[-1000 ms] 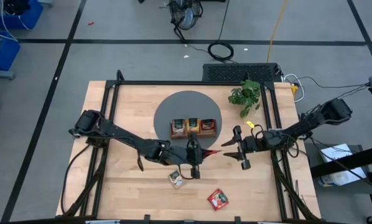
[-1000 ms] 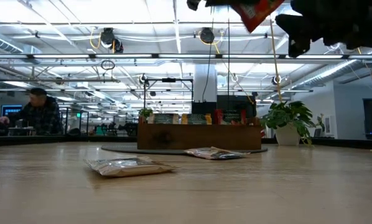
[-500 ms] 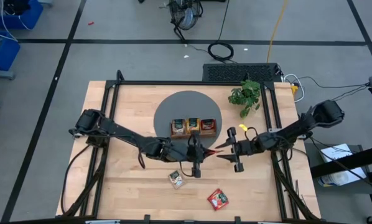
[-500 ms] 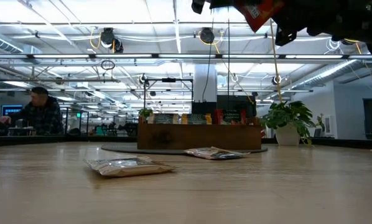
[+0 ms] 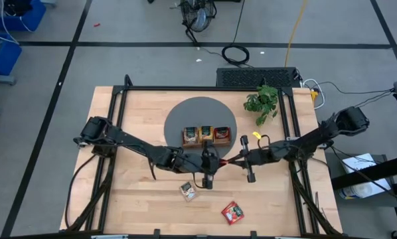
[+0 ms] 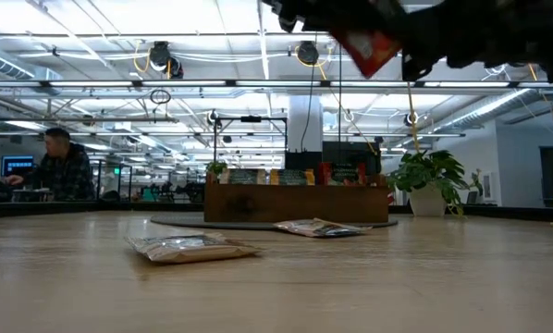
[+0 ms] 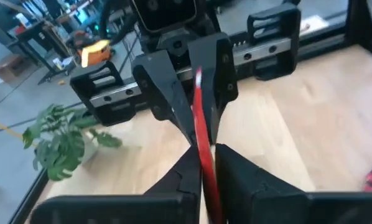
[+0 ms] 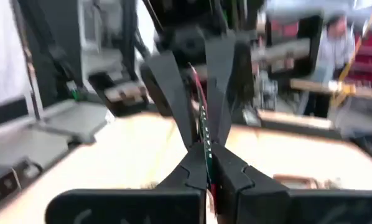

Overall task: Pick & Place Tea
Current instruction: Put the red tea bag into the right section of the wooden organizer

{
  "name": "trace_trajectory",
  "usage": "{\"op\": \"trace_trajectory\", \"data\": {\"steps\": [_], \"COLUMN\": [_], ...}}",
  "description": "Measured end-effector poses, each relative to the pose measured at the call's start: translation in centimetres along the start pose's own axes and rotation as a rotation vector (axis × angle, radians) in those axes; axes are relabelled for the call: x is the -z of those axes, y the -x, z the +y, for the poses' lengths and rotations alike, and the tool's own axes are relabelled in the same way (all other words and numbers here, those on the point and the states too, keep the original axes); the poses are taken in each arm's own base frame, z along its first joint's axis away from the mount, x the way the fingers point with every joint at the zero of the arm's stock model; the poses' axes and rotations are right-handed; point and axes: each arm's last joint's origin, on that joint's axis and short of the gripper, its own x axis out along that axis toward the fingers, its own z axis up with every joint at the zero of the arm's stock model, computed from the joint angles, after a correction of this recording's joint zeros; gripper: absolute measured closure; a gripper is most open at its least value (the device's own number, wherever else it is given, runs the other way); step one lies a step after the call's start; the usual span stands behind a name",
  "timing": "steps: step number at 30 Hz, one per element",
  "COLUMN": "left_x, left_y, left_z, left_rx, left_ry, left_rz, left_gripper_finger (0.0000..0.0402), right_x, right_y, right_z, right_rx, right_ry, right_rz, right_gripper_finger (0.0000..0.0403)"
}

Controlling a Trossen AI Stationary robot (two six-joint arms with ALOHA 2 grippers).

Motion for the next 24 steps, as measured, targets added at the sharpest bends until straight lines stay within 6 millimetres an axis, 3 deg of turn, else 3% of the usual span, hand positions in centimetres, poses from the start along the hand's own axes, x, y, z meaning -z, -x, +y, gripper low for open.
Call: {"op": "trace_trajectory", "data": {"steps": [8,14,19,24], "left_x": [-0.5,-0.5,1.8,5.1], "left_y": [2.0,6.2,8.9,9.8], "left_z": [-0.9,-1.6,-4.9,-8.0], "left_rx": [-0.051,-0.050,0.007,0.072], "left_ry": [-0.031,0.064,0.108,0.117], "left_rz": [0.082,0.273,0.397,0.310], "left_gripper_finger": [0.0288,0.0252,0.0252,0.0297], "right_x": [-2.0,-3.4,-4.6,-4.7], "right_y": [-1.6,-2.0,-2.2,-2.1], "right_z": [-0.1,-0.9,-2.9,-6.1], "right_rx": [0.018,0.126,0.212,0.215], "right_ry": [0.014,0.056,0.061,-0.033], "right_rz": [0.217,0.471,0.661,0.725], "right_gripper_finger": [0.0402,0.0403,0.0403,0.0403]}}
